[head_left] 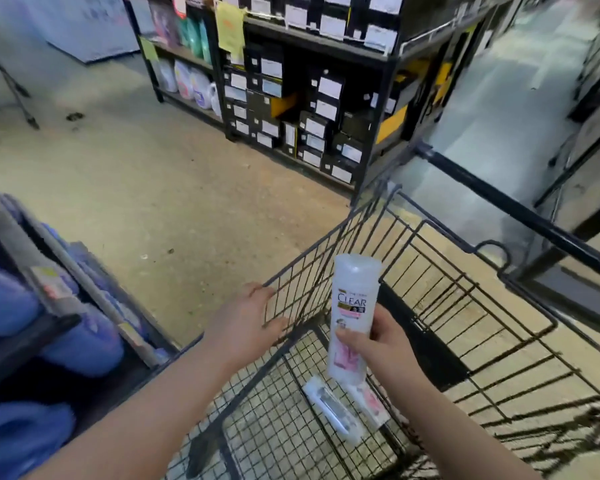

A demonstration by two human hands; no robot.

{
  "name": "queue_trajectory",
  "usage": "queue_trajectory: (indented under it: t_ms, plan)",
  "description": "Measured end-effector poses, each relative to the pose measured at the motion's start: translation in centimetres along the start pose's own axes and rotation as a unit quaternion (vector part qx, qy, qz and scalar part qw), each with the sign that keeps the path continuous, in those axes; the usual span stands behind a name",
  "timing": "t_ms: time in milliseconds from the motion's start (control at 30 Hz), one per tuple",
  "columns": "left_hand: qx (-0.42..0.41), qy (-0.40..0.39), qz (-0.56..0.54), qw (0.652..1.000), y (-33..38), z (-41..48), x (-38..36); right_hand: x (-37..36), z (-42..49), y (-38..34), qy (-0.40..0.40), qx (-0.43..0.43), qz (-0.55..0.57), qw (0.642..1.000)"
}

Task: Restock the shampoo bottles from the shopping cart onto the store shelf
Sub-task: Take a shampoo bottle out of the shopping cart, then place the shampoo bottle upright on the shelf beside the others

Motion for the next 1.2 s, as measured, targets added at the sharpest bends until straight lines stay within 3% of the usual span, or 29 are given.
queue_trajectory:
  t_ms: [333,600,800,1000,1200]
  plan:
    - [0.102,0.105,0.052,0.988,-5.8,-16.1,9.8,-10.6,-8.3,-9.5,-0.103,0.111,-0.054,0.987]
    - [0.219,0.202,0.071,0.952,-12.3,-34.3,14.4,-24.7,-19.9,-12.6,-0.222,0.197,-0.105,0.949]
    - [0.32,0.274,0.085,0.903,-16.0,-53.8,14.7,-36.8,-33.2,-10.1,-0.314,0.241,-0.15,0.906]
    - [0.427,0.32,0.103,0.84,-17.5,-74.3,13.4,-47.3,-48.2,-5.0,-0.449,0.233,-0.13,0.853]
    - [0.517,0.354,0.102,0.773,-17.7,-90.3,12.6,-55.6,-60.6,-0.8,-0.531,0.234,-0.155,0.799]
Point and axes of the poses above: each hand's wrist, its own z-axis towards the middle knuckle, its own x-axis out of the back of the hand, y = z × x, the point moved 5 cm from there along z, towards the middle knuckle, and after that the axes turned 9 degrees about -x, right-handed, at the moved point
